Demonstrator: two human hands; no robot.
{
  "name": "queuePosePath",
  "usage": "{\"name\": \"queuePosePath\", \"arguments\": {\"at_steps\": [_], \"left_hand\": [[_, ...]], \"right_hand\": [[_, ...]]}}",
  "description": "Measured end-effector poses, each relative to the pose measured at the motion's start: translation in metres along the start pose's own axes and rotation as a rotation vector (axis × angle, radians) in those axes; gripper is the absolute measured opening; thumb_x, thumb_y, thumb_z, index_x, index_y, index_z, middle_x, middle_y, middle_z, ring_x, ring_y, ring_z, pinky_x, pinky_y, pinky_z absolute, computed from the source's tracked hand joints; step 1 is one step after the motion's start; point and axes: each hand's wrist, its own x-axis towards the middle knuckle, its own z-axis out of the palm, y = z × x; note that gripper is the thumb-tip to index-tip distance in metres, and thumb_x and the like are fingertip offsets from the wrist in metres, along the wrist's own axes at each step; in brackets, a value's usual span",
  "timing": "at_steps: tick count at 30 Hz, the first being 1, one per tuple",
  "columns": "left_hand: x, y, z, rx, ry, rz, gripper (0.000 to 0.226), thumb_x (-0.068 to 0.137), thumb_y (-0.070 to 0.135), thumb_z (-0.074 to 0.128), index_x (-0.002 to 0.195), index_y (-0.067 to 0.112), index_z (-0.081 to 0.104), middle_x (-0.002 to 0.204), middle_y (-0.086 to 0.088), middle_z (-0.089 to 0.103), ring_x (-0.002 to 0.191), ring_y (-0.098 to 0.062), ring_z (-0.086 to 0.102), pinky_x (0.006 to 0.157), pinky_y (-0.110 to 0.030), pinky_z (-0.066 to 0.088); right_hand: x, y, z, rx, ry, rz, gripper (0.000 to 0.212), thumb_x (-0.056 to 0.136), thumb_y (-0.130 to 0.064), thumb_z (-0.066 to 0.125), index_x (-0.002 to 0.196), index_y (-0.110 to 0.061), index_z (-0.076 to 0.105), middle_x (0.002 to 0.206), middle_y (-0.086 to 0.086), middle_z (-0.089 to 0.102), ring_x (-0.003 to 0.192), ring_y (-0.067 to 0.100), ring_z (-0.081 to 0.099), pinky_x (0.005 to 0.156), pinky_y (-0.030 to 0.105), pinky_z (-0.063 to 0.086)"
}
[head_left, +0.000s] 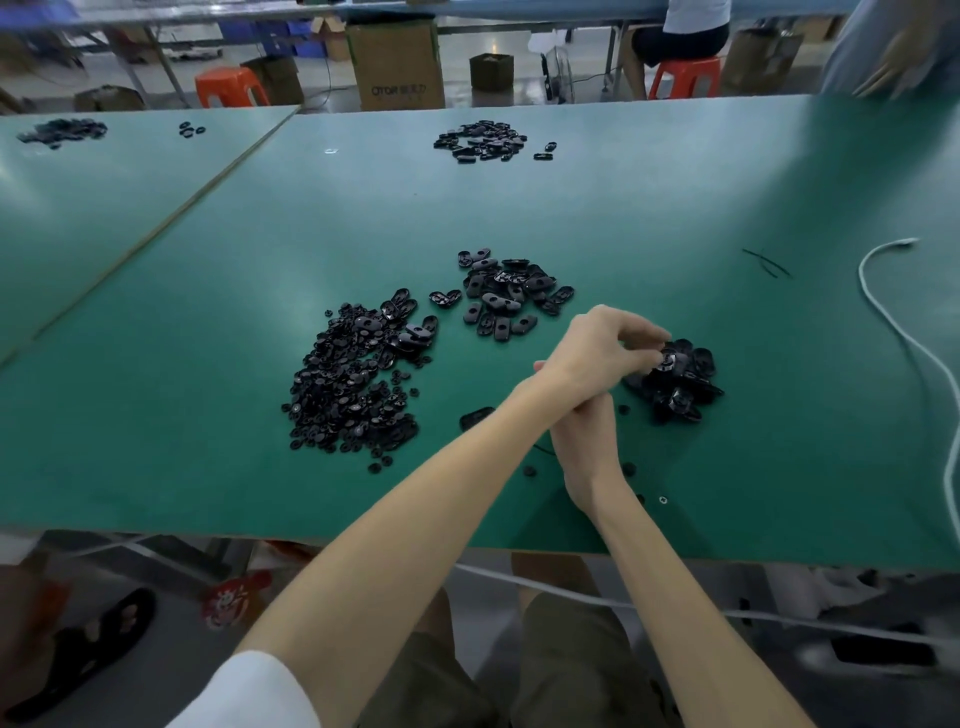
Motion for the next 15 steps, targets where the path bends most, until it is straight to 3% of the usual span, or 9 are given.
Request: {"name": "queuePosePath", "arguments": {"at_steps": [1,3,5,7,9,12,15], "left_hand": [[0.001,-0.002,-0.002,0.002,0.001,0.005,0.028,0.092,0.009,0.074,0.119,0.014,0.076,0.112,0.002,0.078,0.094,-0.002,0.071,0.086,-0.011,0.050],[0.001,-0.007,-0.009,-0.005,0.080,-0.006,0.027,0.095,0.007,0.068,0.119,0.015,0.076,0.115,0.003,0.077,0.089,-0.002,0.072,0.081,-0.016,0.051],[0.000,-0.017,-0.023,0.073,0.244,-0.039,0.030,0.098,0.002,0.058,0.118,0.014,0.076,0.117,0.000,0.075,0.099,-0.009,0.070,0.092,-0.027,0.053],[-0.002,-0.035,-0.039,0.268,0.349,-0.096,0.037,0.099,0.000,0.049,0.126,0.011,0.072,0.129,-0.006,0.070,0.117,-0.020,0.064,0.104,-0.036,0.048],[-0.008,-0.057,-0.054,0.539,0.296,-0.151,0.038,0.100,0.001,0.046,0.131,0.009,0.067,0.139,-0.010,0.062,0.128,-0.029,0.057,0.107,-0.042,0.043],[-0.027,-0.084,-0.063,0.792,0.195,-0.086,0.040,0.104,0.006,0.047,0.140,0.014,0.062,0.151,-0.003,0.055,0.139,-0.022,0.049,0.115,-0.036,0.028],[-0.041,-0.093,-0.067,0.850,0.247,0.039,0.036,0.101,0.004,0.054,0.131,0.018,0.069,0.131,0.000,0.069,0.128,-0.016,0.057,0.117,-0.029,0.018]], "right_hand": [[0.001,0.001,0.001,-0.069,0.015,-0.018,0.029,0.103,0.011,0.044,0.090,-0.007,0.062,0.078,0.002,0.062,0.069,0.026,0.061,0.072,0.032,0.049],[0.003,0.005,0.001,-0.222,0.036,-0.077,0.020,0.098,0.008,0.050,0.085,0.000,0.063,0.067,-0.001,0.061,0.059,0.015,0.053,0.063,0.028,0.044],[0.003,0.006,0.001,-0.230,0.024,-0.111,0.010,0.099,0.002,0.056,0.092,0.003,0.063,0.063,-0.006,0.064,0.056,0.008,0.053,0.056,0.022,0.043],[0.001,0.007,0.000,-0.249,0.017,-0.122,0.008,0.102,-0.005,0.060,0.101,-0.006,0.068,0.072,-0.004,0.070,0.061,0.009,0.060,0.059,0.023,0.048],[0.002,0.007,-0.001,-0.247,0.021,-0.127,0.015,0.102,-0.003,0.059,0.107,-0.012,0.069,0.079,-0.003,0.073,0.067,0.009,0.067,0.061,0.023,0.052],[0.002,0.009,0.000,-0.237,0.023,-0.125,0.017,0.101,-0.002,0.058,0.108,-0.013,0.070,0.083,-0.002,0.073,0.068,0.010,0.069,0.061,0.022,0.052],[0.002,0.009,-0.001,-0.230,0.025,-0.118,0.016,0.102,-0.002,0.058,0.108,-0.011,0.069,0.085,0.000,0.072,0.068,0.010,0.069,0.061,0.022,0.052]]}}
